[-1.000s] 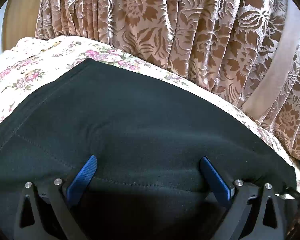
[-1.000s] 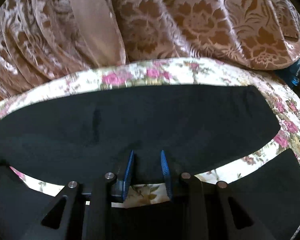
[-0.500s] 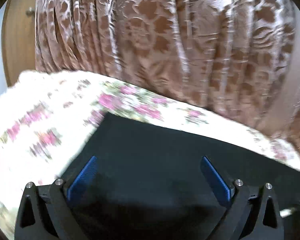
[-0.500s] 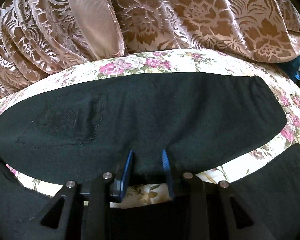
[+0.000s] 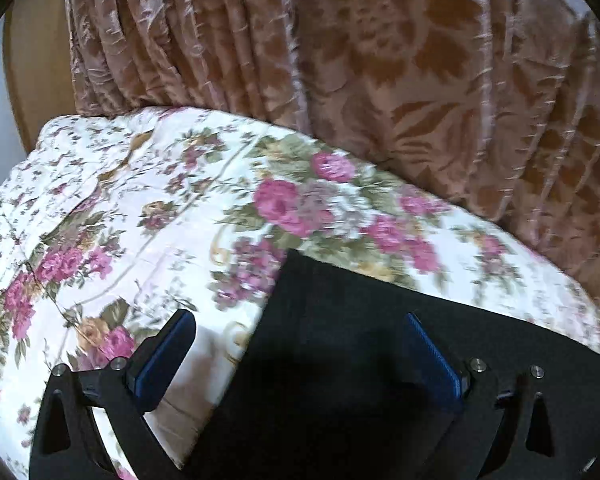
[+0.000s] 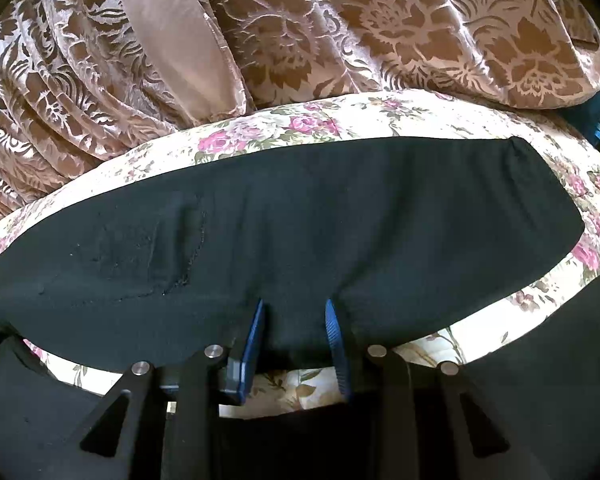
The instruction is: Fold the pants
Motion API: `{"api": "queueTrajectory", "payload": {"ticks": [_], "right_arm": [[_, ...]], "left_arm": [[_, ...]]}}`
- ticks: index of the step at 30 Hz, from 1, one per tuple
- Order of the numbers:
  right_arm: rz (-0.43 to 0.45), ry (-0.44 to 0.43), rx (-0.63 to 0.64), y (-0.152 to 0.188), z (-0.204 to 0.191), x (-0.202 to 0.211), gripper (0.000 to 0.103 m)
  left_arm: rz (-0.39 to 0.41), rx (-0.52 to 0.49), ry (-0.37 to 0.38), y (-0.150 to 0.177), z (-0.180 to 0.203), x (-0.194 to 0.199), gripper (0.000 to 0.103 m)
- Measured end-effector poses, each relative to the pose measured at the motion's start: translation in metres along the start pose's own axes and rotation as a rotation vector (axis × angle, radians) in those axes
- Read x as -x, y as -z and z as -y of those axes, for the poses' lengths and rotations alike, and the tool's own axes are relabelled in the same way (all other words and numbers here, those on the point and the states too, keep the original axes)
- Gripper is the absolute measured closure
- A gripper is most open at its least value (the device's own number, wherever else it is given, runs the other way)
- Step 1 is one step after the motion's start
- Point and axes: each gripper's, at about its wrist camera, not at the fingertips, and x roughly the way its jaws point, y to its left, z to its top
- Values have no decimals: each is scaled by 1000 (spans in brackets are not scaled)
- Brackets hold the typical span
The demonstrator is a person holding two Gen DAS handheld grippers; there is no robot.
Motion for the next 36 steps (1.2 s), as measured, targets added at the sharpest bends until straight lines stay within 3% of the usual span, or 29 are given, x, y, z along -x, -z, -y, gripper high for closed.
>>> {"api": "queueTrajectory", "payload": {"ticks": [4, 8, 12, 13, 15, 16, 17, 20, 26, 30, 36], "right_arm": [[0, 3, 2, 0, 0, 0, 71], [0, 14, 10, 0, -1, -1, 71], [1, 31, 22, 0, -4, -1, 71], [1, 35, 25, 0, -4, -1, 71], [1, 48, 34, 0, -7, -2, 71], [2, 54, 39, 0, -8, -1, 71], [2, 58, 42, 0, -9, -1, 71], [2, 54, 39, 0, -8, -2, 71], [3, 44, 30, 0, -6, -2, 71], [2, 45, 30, 1, -6, -2, 71], [3, 45, 30, 1, -6, -2, 71]], "left_arm": [[-30, 36, 0, 2, -11, -18, 2], [-76, 57, 65, 11, -18, -38, 10], [-57, 21, 63, 18, -12, -42, 13], [-56, 8, 67, 19, -10, -42, 22], [-43, -33, 87, 20, -4, -40, 55], [-36, -67, 77, 20, 0, -37, 80], [-26, -95, 53, 21, 6, -31, 96], [14, -75, 68, 22, 7, -13, 96], [137, 28, 242, 43, -4, 53, 96], [184, 98, 354, 73, -17, 96, 96], [215, 104, 371, 129, -30, 130, 96]]}}
